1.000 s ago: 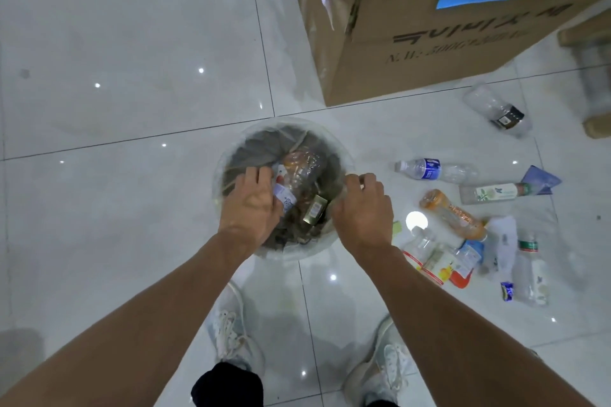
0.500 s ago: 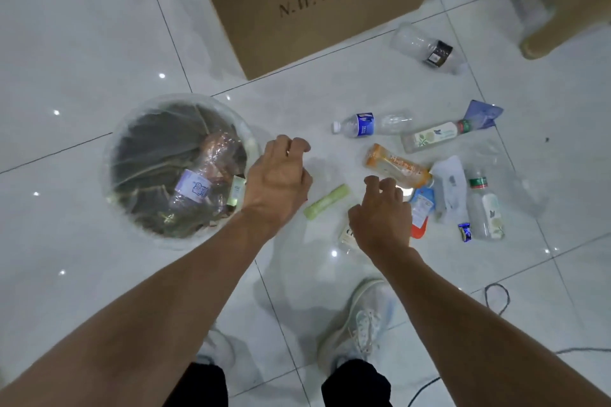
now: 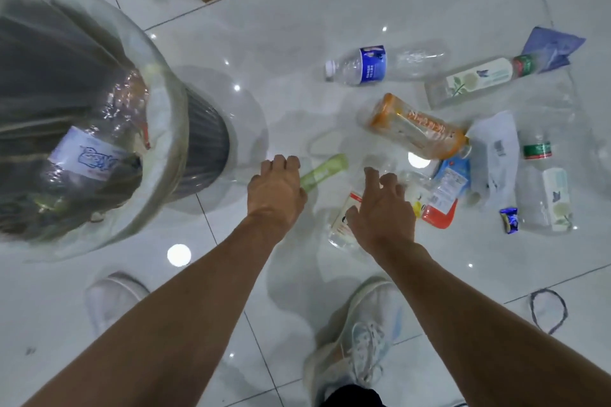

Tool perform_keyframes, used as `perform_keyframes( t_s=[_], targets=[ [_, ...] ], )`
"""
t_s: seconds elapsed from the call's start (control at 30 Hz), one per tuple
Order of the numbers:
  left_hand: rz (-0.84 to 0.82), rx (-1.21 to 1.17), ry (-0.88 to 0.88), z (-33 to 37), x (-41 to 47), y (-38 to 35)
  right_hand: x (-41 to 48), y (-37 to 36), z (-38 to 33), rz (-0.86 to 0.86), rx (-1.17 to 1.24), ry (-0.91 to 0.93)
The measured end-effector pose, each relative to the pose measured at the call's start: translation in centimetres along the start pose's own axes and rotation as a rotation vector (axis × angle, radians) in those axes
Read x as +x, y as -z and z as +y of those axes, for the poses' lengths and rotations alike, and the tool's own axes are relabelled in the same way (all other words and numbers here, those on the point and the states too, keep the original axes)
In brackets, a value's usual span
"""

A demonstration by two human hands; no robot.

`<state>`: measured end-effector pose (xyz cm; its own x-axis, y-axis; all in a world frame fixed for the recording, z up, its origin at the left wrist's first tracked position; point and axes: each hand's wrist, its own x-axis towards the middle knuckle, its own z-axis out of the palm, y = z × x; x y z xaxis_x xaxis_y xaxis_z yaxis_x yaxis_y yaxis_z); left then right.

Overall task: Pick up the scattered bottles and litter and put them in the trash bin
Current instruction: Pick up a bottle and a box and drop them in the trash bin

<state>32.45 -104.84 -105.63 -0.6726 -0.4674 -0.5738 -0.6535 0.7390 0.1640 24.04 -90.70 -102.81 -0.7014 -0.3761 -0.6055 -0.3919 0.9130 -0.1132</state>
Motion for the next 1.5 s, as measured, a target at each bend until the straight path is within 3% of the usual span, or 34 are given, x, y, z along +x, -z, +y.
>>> perform_keyframes(
  t_s=[0.37, 0.47, 0.63, 0.93, 1.1, 1.5],
  targets=[
    [0.013, 0.159, -0.042, 2.3, 5.0, -6.2, 3.5, -4.6, 0.9, 0.12, -0.107, 0.018],
    [0.003, 0.063, -0.028, 1.7, 4.8, -5.4, 3.1, -4.7, 1.2, 0.148, -0.01, -0.01],
    [0.016, -0.119, 0.051, 0.2, 3.1, -3.2, 1.2, -5.8, 0.1, 0.115, 0.301, -0.204],
    [-0.012, -0.246, 0.065, -1.7, 0.5, -3.3, 1.0, -7.9, -1.7, -0.034, 0.363, -0.34],
    [0.016, -0.265, 0.053, -2.3, -1.8, -0.3, -0.4, -4.3, -3.3, 0.044, 0.289, -0.192],
    [0.174, -0.396, 0.089, -3.0, -11.4, 16.0, -7.5, 13.0, -9.5, 0.17, 0.163, 0.019]
  ],
)
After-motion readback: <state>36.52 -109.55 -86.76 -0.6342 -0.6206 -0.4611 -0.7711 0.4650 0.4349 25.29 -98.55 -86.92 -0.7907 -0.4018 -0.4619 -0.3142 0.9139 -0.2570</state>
